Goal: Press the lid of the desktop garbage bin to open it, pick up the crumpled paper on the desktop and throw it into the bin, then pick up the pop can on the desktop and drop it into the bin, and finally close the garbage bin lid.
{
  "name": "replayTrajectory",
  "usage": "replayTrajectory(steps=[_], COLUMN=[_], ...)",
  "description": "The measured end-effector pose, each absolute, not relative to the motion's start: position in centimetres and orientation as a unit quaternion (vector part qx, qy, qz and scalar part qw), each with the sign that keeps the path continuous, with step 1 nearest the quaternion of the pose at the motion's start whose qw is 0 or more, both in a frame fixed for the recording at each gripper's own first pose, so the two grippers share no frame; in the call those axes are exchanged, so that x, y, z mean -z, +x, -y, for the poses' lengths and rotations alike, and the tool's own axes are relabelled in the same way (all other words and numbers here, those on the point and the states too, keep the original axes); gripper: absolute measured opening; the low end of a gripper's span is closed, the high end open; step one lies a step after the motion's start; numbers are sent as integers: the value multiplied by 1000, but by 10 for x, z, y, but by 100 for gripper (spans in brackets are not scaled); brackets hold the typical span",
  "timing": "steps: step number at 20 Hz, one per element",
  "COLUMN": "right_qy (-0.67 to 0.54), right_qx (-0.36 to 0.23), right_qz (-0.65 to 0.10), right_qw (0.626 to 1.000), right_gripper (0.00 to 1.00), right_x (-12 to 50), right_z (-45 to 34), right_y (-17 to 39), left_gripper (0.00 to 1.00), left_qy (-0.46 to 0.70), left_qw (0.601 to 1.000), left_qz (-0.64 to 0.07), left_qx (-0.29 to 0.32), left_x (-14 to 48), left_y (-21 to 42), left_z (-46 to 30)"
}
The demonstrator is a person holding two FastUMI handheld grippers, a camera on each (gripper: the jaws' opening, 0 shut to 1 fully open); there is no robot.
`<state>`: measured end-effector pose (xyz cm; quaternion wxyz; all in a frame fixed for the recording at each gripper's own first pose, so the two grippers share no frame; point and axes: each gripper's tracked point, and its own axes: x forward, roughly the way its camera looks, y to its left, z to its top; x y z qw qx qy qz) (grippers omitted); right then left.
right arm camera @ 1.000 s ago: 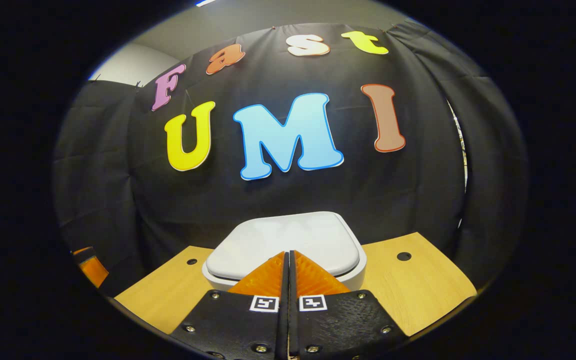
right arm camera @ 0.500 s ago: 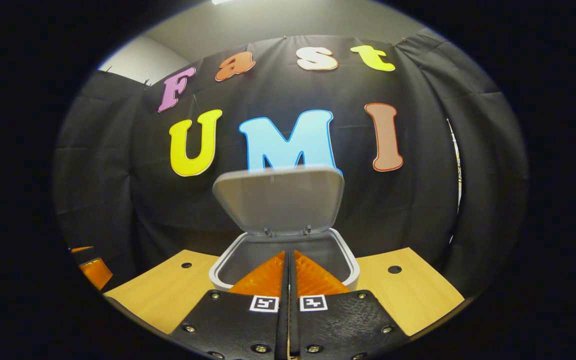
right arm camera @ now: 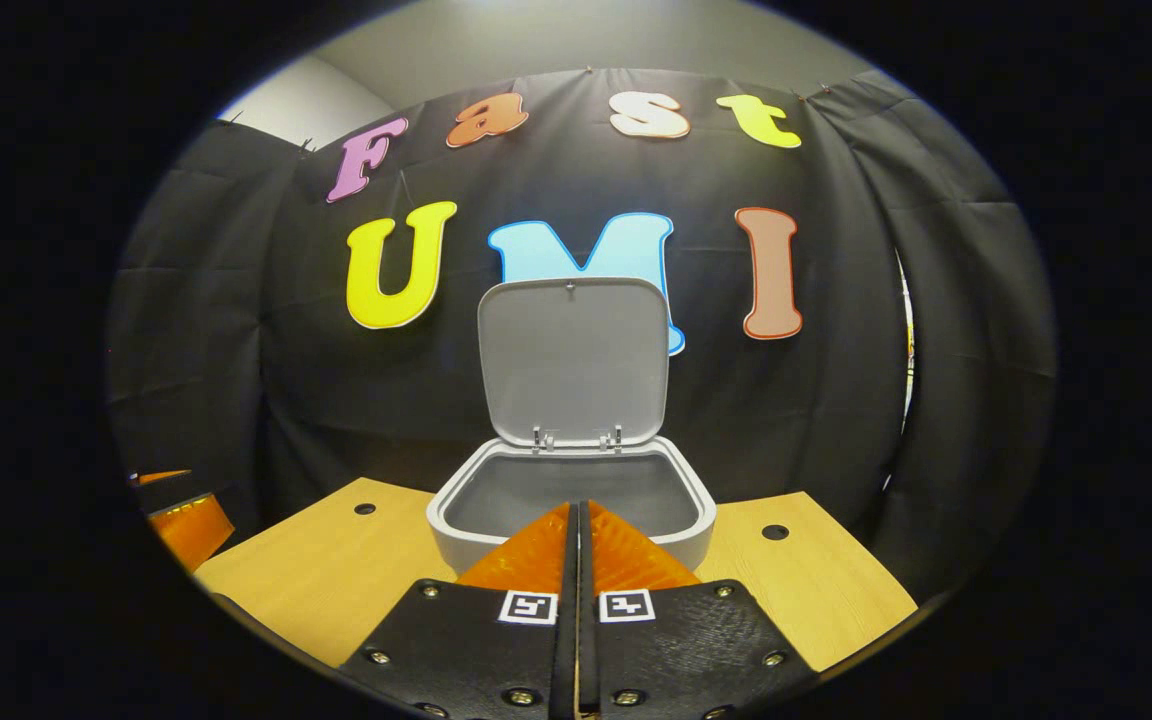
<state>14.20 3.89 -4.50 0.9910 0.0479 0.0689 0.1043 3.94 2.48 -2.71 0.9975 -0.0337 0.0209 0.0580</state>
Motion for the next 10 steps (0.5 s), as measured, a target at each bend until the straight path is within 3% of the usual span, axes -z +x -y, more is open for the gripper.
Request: replayTrajectory(steps=[3, 4, 6, 7, 10], right_qy=[42, 42, 40, 39, 39], right_qx=[-96, -95, -94, -91, -79], right_qz=[-67, -63, -56, -52, -42], right_qw=[992, 993, 993, 994, 995], right_gripper=[10, 21, 53, 62, 67], right_x=[46, 44, 42, 40, 36], right_z=[-35, -35, -36, -33, -27], right_y=[137, 135, 131, 130, 124], left_gripper=[97, 96, 97, 97, 96], left_qy=[-33, -32, -33, -34, -34], left_qw=[998, 998, 998, 998, 998], left_qz=[-23, -23, -25, -26, -29], left_qx=[-58, -57, -56, -55, -52], left_x=[31, 31, 33, 34, 39], left_y=[40, 41, 42, 42, 43], left_z=[-26, -27, -26, -25, -24])
